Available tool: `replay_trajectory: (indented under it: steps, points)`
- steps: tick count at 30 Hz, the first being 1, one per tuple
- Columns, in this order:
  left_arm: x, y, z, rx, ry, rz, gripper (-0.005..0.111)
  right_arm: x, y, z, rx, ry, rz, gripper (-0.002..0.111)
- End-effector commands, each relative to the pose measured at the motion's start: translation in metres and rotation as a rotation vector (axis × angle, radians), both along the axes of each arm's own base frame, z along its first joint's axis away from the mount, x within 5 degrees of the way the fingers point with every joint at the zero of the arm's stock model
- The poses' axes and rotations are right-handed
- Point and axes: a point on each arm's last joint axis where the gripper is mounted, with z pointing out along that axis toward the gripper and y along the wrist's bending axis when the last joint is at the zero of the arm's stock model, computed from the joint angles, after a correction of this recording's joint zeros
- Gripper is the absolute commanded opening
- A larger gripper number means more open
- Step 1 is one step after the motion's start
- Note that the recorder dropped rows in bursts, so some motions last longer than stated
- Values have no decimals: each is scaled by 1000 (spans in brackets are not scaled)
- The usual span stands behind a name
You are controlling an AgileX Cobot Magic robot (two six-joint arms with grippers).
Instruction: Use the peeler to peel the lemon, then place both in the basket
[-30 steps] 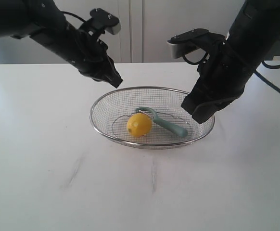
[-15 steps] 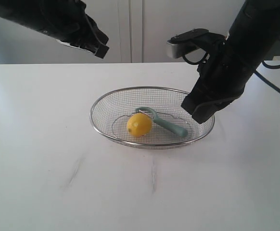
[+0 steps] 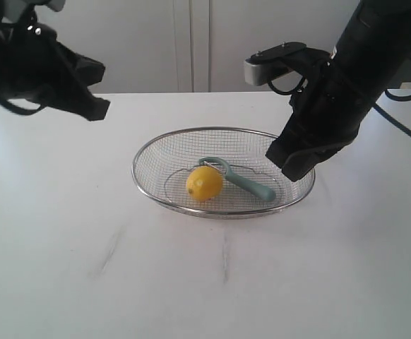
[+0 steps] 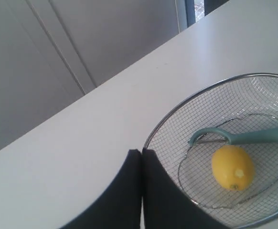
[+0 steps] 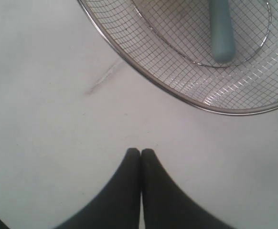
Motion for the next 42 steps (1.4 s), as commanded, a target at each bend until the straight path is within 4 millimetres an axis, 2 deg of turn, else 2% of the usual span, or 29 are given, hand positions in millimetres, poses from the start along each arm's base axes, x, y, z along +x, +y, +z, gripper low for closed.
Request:
replay_trajectory:
  steps: [1,6,12,16,20,25,34,42]
  points:
    - [-23,16,-11,-29,-46,49,1,-2,-2,2,-3,-4,-5,0]
    - [-45,35,-30,-38,-82,106,1,-2,-2,2,-3,-4,-5,0]
    - [-59,46,-52,-93,13,154,1,-2,-2,2,-3,-4,-5,0]
    - [-64,44,-58,-180,146,172,1,-2,-2,2,-3,-4,-5,0]
    - [-68,45,-55,-290,203,214,1,-2,-2,2,-3,-4,-5,0]
    - [-76,57,-57,-286,171,240,1,-2,-1,2,0,-3,-6,0]
    - [-98,87,-104,-285,148,389,1,-2,-1,2,0,-4,-5,0]
    - [-117,109,-121,-309,86,497,1,-2,-1,2,0,-4,-5,0]
